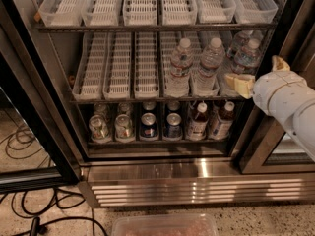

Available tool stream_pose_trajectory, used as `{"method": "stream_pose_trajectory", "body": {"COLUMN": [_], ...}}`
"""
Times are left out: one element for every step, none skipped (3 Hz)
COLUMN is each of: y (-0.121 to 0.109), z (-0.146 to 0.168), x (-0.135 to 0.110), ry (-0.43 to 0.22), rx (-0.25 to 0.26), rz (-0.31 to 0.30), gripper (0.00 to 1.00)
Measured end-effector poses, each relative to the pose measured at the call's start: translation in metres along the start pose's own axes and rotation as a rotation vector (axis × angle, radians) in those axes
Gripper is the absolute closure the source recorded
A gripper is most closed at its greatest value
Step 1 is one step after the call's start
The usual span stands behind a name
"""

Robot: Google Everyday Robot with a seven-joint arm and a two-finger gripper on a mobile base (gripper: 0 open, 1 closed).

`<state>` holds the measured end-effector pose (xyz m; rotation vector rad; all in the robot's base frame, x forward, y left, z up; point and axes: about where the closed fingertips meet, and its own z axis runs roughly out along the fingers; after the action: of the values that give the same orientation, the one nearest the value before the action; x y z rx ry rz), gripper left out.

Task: Pick water bottle from middle shelf of fridge

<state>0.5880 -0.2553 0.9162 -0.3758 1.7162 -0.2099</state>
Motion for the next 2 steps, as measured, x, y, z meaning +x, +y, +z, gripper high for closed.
{"method": "stream_pose_trajectory", "body": {"y": [0.0084, 0.0160], "z": [-0.0064, -0.0116], "x": [-0.0054, -0.0060], "ry": [-0.002, 0.003], "rx": [-0.024, -0.038], "rz": [0.005, 0.008], "gripper": [0.42, 0.37]}}
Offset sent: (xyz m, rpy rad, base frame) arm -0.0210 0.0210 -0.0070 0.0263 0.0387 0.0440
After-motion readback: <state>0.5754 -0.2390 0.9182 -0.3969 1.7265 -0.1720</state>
